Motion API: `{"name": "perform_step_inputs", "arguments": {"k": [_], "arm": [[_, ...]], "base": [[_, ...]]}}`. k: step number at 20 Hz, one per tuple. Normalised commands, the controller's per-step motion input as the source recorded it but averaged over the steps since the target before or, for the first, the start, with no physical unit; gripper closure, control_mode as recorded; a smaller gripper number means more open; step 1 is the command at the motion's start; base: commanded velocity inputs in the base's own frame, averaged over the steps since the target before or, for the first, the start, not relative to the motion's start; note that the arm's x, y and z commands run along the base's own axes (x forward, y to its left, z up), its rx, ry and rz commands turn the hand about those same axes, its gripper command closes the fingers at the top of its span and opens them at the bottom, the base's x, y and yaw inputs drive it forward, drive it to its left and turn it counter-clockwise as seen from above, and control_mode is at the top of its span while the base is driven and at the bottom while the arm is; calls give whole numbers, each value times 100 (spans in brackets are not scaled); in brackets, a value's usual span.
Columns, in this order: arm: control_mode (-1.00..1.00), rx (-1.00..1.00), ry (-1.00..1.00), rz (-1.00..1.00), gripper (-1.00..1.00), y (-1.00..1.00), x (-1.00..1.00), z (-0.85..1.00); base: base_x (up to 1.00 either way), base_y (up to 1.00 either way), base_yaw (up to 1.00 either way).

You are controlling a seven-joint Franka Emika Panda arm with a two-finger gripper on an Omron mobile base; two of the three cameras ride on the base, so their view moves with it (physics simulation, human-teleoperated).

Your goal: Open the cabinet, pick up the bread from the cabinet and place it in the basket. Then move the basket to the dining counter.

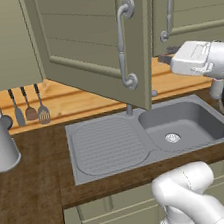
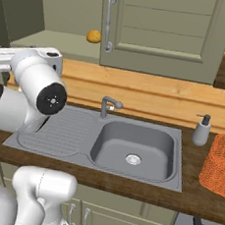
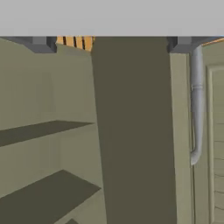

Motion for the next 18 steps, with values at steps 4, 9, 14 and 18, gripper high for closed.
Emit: {"name": "perform_step_inputs", "arguments": {"k": [4,9,14,18], "arm": [[-100,0,0,21,-100,29,20,0],[-100,0,0,26,-100,47,1,0],[-100,-3,0,29,-100,70,0,-1],[-100,-6,0,24,-100,88,0,-6]], "base": [[0,0,0],[0,0,0],[0,0,0],[0,0,0]]}}
